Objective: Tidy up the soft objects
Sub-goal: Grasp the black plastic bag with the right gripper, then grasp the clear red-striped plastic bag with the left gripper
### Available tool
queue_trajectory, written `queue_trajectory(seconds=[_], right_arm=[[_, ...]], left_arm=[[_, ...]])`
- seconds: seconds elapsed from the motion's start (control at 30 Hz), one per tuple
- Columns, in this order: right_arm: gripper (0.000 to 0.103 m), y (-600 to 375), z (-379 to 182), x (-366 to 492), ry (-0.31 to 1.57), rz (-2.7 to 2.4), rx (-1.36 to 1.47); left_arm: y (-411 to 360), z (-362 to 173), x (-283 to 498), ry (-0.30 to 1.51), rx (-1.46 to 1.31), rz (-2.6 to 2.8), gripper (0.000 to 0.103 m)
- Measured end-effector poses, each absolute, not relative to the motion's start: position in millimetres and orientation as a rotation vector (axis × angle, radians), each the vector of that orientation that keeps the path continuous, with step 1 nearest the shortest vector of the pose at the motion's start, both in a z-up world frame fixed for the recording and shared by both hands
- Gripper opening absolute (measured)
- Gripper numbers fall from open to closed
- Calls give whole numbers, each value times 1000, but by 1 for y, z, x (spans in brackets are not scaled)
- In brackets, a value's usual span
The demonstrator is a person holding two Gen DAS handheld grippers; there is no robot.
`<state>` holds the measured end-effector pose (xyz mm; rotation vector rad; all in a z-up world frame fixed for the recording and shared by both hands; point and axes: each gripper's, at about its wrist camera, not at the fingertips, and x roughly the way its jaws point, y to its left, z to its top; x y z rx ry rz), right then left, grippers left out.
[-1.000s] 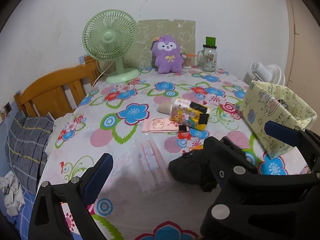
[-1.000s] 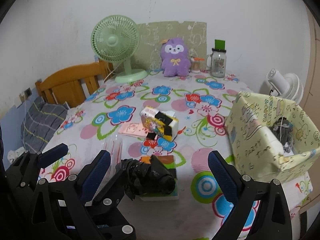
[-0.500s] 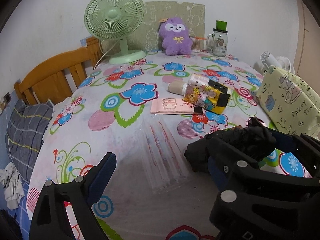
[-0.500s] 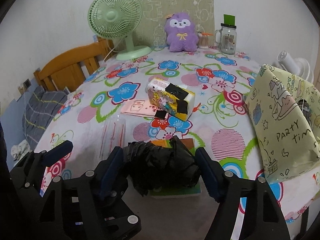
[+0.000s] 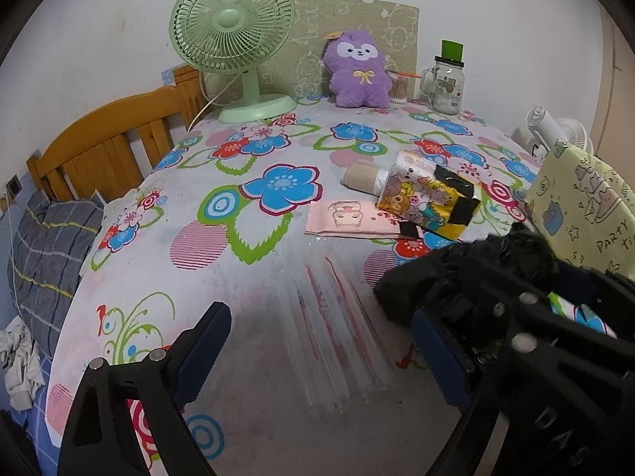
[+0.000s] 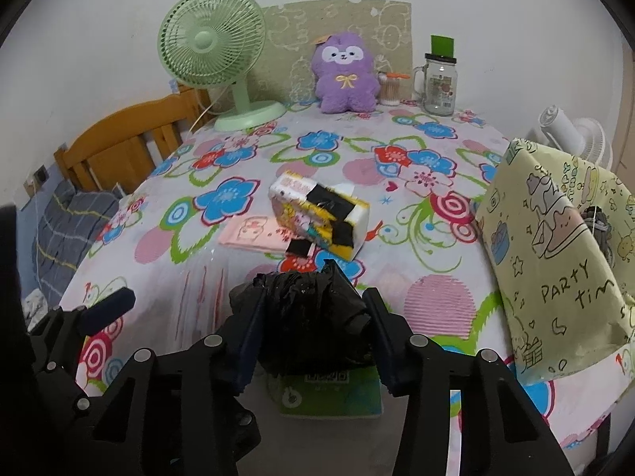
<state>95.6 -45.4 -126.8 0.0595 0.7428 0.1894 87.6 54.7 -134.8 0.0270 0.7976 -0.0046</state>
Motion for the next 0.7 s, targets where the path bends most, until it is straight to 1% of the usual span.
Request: queue_trajectory(seconds=[0.17, 0.23, 0.27, 0.33, 0.37, 0.53, 0.57, 0.63, 0.7], right_arm=[[50, -45, -126, 103, 736, 176, 69], [50, -44, -126, 105, 734, 176, 65], [50, -43, -127, 105, 732, 177, 65], [50, -42, -127, 107, 729, 179, 63], [50, -42, -127, 108, 728, 180, 63], [50, -41, -129, 110, 729, 180, 61], [50, -41, -129, 110, 729, 180, 60], [50, -41, -129, 110, 730, 180, 61], [50, -41, -128, 110, 729, 181, 60]], left_arm=[[50, -142, 94, 823, 34, -22, 82], [50, -144, 96, 832, 26, -29, 73], [50, -145, 98, 839, 20, -35, 71], [50, -148, 100, 850, 14, -53, 54], [50, -148, 100, 846, 9, -62, 52], [48, -148, 100, 841, 8, -76, 34], [48, -147, 100, 842, 4, -81, 33], [48, -146, 100, 841, -5, -83, 24], [48, -145, 100, 840, -8, -83, 23]])
